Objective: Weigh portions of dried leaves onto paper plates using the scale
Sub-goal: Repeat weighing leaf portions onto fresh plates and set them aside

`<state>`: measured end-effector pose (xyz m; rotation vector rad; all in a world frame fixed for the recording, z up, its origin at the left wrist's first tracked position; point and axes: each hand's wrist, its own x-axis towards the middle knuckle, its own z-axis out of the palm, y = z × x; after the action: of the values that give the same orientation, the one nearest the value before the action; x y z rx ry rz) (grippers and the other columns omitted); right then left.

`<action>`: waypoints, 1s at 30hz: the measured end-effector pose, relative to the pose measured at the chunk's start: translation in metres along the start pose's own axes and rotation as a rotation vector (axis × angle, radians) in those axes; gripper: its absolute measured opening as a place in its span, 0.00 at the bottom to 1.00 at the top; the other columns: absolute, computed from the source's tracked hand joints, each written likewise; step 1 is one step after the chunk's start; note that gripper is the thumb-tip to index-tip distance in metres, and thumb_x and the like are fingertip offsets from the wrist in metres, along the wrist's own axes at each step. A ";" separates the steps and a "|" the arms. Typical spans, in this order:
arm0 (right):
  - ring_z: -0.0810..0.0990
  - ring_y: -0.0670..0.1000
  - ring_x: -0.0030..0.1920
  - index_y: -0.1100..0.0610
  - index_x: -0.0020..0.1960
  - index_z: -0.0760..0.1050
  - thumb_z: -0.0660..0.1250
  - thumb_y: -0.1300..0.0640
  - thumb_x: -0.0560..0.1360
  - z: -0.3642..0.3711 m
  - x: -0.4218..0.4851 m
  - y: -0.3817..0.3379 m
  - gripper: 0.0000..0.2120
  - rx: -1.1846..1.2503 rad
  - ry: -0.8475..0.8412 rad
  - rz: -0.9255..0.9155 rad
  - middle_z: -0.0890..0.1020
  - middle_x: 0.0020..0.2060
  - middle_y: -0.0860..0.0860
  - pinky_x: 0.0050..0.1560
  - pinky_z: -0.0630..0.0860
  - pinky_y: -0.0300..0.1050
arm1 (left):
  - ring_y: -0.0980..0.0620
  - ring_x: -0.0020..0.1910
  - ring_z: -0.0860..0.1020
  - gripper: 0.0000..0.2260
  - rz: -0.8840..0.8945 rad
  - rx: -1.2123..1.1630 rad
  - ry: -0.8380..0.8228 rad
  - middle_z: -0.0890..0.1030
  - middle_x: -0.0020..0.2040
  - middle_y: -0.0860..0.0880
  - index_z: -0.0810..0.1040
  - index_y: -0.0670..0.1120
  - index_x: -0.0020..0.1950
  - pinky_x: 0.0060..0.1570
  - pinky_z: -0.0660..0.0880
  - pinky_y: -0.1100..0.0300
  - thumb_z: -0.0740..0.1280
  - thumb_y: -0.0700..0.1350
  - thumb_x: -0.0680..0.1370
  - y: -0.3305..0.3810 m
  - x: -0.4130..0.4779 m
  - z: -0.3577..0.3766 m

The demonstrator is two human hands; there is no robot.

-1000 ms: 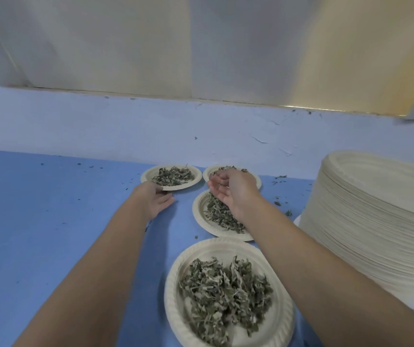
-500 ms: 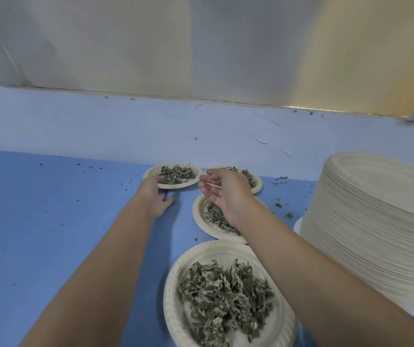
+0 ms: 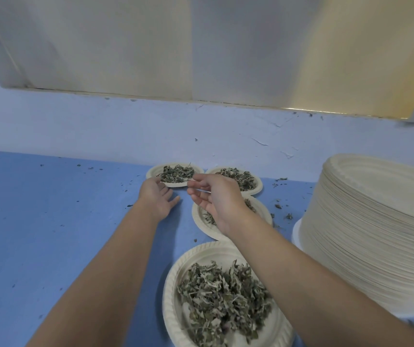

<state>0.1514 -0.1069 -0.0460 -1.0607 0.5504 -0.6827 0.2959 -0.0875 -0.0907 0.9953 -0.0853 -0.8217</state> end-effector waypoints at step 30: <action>0.79 0.52 0.33 0.70 0.51 0.77 0.60 0.67 0.75 -0.061 -0.159 -0.072 0.10 -0.180 0.069 -0.195 0.81 0.36 0.59 0.34 0.77 0.39 | 0.50 0.31 0.73 0.10 0.126 0.429 -0.195 0.77 0.31 0.48 0.76 0.42 0.40 0.37 0.72 0.59 0.57 0.38 0.77 -0.029 -0.250 0.105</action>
<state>-0.0157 -0.0496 0.0088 -1.2739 0.5808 -0.8559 0.0592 -0.0085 0.0193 1.2946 -0.5034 -0.7990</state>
